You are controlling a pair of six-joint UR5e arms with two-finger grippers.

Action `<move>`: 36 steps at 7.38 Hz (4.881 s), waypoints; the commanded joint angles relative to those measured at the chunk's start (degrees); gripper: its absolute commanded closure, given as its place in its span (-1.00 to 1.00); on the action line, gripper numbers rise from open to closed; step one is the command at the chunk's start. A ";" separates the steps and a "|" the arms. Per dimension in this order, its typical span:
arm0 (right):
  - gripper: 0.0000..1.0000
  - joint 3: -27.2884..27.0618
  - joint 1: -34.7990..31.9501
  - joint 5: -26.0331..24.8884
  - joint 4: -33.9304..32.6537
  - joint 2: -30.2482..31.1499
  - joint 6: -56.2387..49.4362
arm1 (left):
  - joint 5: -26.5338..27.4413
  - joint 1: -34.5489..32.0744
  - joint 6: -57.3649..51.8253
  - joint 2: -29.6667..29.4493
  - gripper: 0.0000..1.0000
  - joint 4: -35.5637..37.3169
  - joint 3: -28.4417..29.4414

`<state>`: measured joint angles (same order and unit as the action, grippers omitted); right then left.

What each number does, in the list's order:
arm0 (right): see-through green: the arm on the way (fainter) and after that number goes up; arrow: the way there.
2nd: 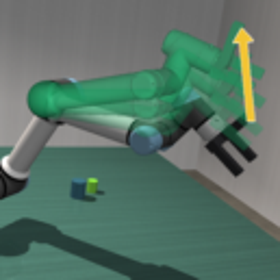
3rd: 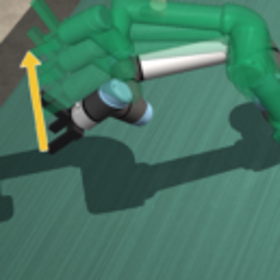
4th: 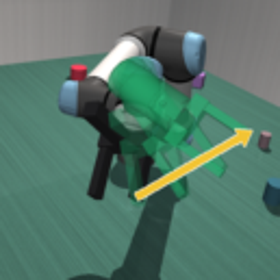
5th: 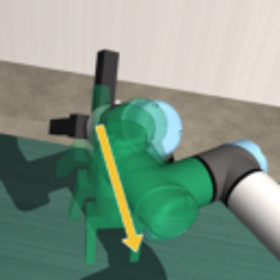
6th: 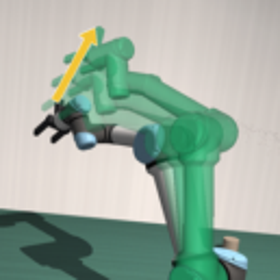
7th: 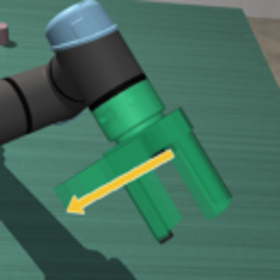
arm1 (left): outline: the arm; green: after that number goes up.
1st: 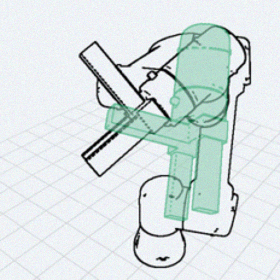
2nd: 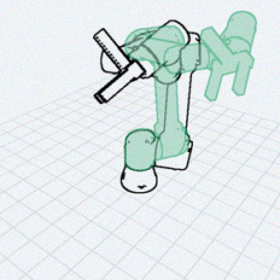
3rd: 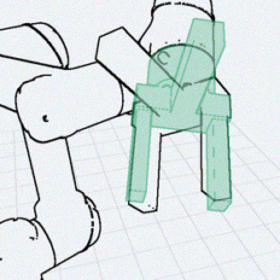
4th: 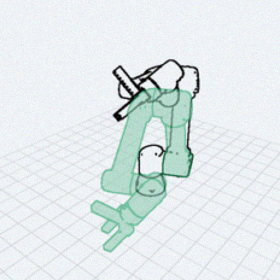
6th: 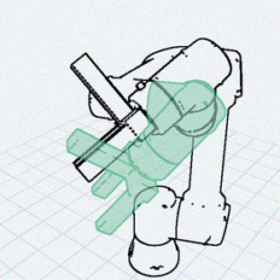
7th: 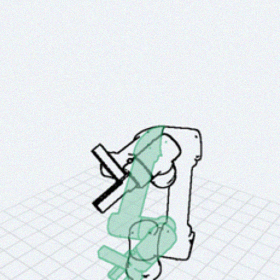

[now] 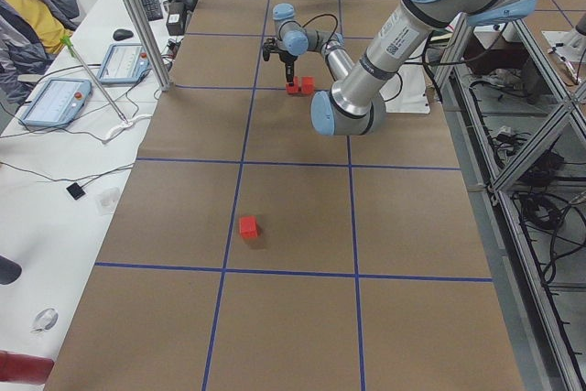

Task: Form red blocks into L shape at center
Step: 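Lower the red cube against the center cube's far side, then open the left gripper and move it toward the farthest red cube, then lower the left gripper onto the farthest red cube and grasp it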

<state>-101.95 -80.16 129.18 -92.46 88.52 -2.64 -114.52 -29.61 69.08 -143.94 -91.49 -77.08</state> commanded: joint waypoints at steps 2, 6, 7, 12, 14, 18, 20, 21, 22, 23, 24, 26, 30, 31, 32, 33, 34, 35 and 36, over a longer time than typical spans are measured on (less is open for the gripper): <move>-0.99 0.09 0.00 -0.07 0.00 -0.01 0.00 | 0.00 0.08 -0.09 0.06 -0.16 0.00 0.00; -0.99 0.00 0.00 -0.07 0.00 -0.10 0.00 | 0.09 0.08 -0.35 0.32 -0.99 -0.26 0.00; -0.99 0.09 0.00 -0.07 0.00 -0.10 0.00 | 0.00 -0.01 -0.44 0.24 -1.00 -0.26 -0.17; -0.99 0.09 0.00 -0.07 0.00 -0.19 0.00 | -3.16 -4.39 -19.25 19.49 -0.99 1.23 -23.40; -0.99 0.44 0.00 0.02 0.00 -0.19 0.00 | -3.51 -10.69 -40.14 33.92 -0.99 0.45 -31.00; -0.99 0.97 0.00 0.02 0.00 -0.28 0.09 | -15.68 -31.42 -88.04 46.80 -0.98 -7.18 -22.81; -0.99 0.97 0.00 0.02 -0.09 -0.36 0.09 | -20.81 -38.83 -110.20 46.91 -0.97 -12.02 -10.70; -0.99 1.05 0.00 0.02 0.00 -0.36 0.09 | -22.05 -40.77 -115.87 46.91 -0.97 -13.08 -8.03; -0.99 0.97 0.00 0.02 0.00 -0.28 0.09 | -22.06 -40.70 -118.89 46.91 -0.97 -13.27 -7.22; -0.99 0.97 0.00 0.02 0.00 -0.28 0.09 | -22.15 -40.62 -118.92 46.65 -0.97 -13.36 -6.34; -0.99 0.97 0.00 0.02 -0.09 -0.28 0.09 | -22.06 -40.53 -118.74 46.73 -0.96 -13.53 -5.81; -0.99 0.97 0.00 0.11 0.00 -0.19 0.09 | -21.97 -40.53 -118.04 46.73 -0.95 -21.39 -1.26; -0.99 0.97 0.00 0.11 0.00 -0.01 0.09 | -21.80 -39.92 -109.52 46.47 -0.95 -31.61 2.01; -0.99 0.97 0.00 0.11 0.00 -0.01 0.00 | -21.71 -39.82 -109.51 46.47 -0.95 -31.81 2.19; -0.99 0.97 0.00 0.11 0.00 -0.01 0.09 | -21.54 -39.30 -109.51 46.38 -0.95 -31.82 2.28; -0.99 0.97 0.00 0.11 0.00 -0.01 0.09 | -21.53 -38.51 -109.43 46.29 -0.95 -31.82 2.28; -0.99 0.97 0.00 0.11 0.00 -0.01 0.09 | -21.53 -38.07 -109.43 46.29 -0.95 -31.82 2.28; -0.99 0.97 0.00 0.11 0.00 -0.01 0.09 | -21.45 -37.54 -109.43 46.20 -0.95 -31.82 2.37; -0.99 0.97 0.00 0.11 0.00 0.07 0.09 | -21.27 -37.45 -109.43 46.20 -0.94 -31.73 2.55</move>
<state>-100.99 -80.16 129.29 -92.46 88.53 -2.55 -135.96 -67.42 -40.35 -97.69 -123.29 -74.70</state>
